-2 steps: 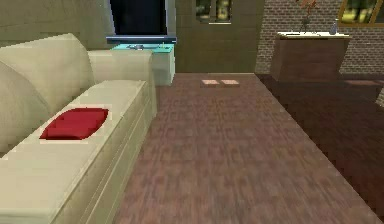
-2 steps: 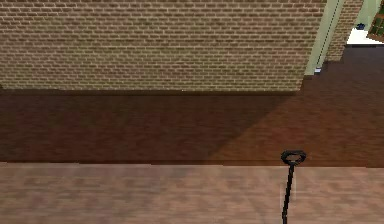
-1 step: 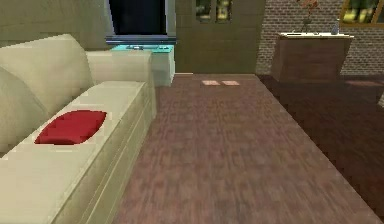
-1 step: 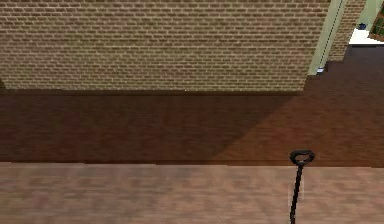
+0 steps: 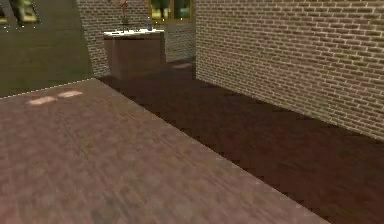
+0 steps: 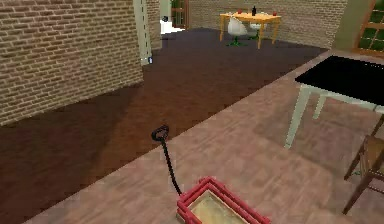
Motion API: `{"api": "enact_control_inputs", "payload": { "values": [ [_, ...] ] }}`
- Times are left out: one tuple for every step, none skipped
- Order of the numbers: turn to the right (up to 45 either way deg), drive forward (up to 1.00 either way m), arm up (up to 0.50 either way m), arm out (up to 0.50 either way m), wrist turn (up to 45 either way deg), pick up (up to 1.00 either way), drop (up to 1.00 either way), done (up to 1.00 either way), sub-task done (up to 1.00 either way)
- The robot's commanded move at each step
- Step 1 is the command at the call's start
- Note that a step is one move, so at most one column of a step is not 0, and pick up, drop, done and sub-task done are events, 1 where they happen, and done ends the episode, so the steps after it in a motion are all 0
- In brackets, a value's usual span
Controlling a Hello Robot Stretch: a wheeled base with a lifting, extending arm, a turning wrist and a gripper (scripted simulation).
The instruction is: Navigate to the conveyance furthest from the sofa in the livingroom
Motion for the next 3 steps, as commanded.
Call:
{"api": "enact_control_inputs", "payload": {
  "values": [
    [42.0,0.0,0.0,0.0,0.0,0.0,0.0,0.0,0.0],
    [0.0,1.0,0.0,0.0,0.0,0.0,0.0,0.0,0.0],
    [15.0,0.0,0.0,0.0,0.0,0.0,0.0,0.0,0.0]
  ]
}}
